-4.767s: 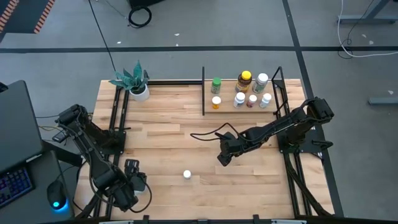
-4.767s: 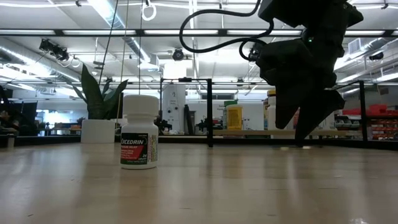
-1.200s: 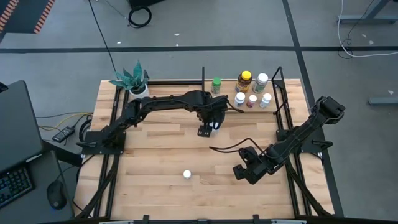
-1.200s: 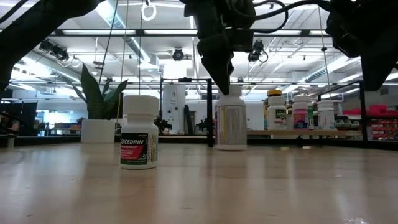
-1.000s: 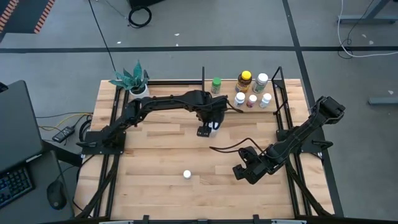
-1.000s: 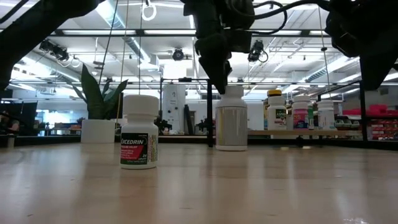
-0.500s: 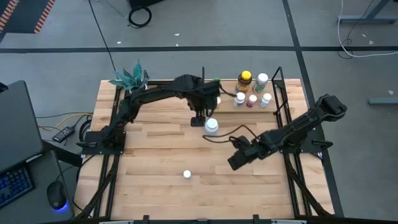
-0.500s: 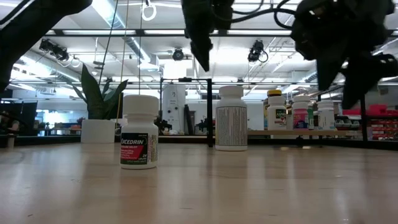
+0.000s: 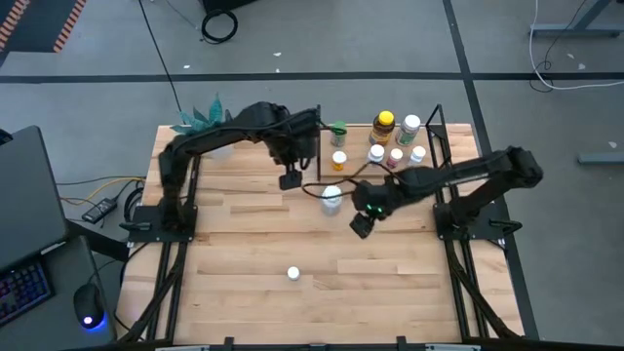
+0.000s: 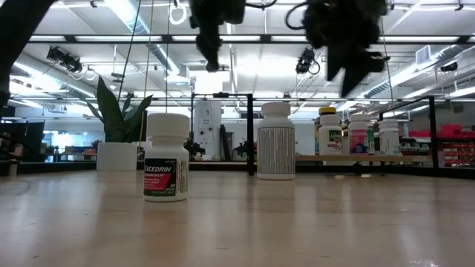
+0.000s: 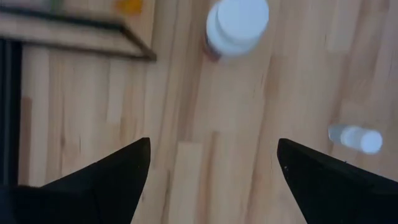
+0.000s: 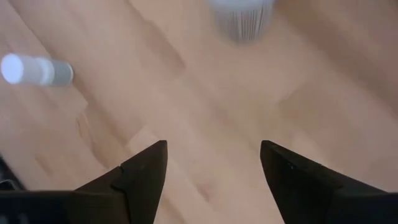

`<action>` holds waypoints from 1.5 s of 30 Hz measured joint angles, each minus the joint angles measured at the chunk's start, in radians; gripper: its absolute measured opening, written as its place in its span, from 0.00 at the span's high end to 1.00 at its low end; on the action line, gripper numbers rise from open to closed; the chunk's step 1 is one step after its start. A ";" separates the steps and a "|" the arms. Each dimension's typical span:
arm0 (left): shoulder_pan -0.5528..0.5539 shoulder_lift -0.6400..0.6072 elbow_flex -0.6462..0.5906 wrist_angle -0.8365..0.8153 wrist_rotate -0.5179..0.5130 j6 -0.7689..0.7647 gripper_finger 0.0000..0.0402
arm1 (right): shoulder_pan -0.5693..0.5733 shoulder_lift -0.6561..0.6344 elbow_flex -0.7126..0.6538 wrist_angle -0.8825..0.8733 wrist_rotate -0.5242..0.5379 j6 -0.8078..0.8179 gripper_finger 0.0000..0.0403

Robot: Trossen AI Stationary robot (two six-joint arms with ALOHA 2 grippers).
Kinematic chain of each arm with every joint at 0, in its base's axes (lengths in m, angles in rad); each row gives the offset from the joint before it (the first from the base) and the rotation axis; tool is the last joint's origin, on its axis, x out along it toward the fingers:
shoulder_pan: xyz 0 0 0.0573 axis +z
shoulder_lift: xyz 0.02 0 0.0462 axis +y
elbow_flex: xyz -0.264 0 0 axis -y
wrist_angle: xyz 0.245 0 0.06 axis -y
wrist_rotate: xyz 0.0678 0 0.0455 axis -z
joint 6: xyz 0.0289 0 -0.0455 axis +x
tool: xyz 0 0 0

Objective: Pick and place medicine bottles onto shelf by color
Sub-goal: Put the red pill bottle on the shelf

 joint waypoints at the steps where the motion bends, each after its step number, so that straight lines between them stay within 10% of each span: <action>1: 0.000 -0.022 -0.035 0.000 -0.002 -0.004 0.12 | -0.020 0.020 0.038 -0.015 0.003 -0.044 0.34; 19: -0.001 -0.540 -0.700 0.245 -0.009 -0.258 0.12 | -0.191 0.385 0.499 -0.281 -0.057 -0.489 0.12; 45: -0.115 -0.689 -0.772 0.302 -0.070 -0.362 0.12 | -0.243 0.511 0.564 -0.258 -0.049 -0.434 0.05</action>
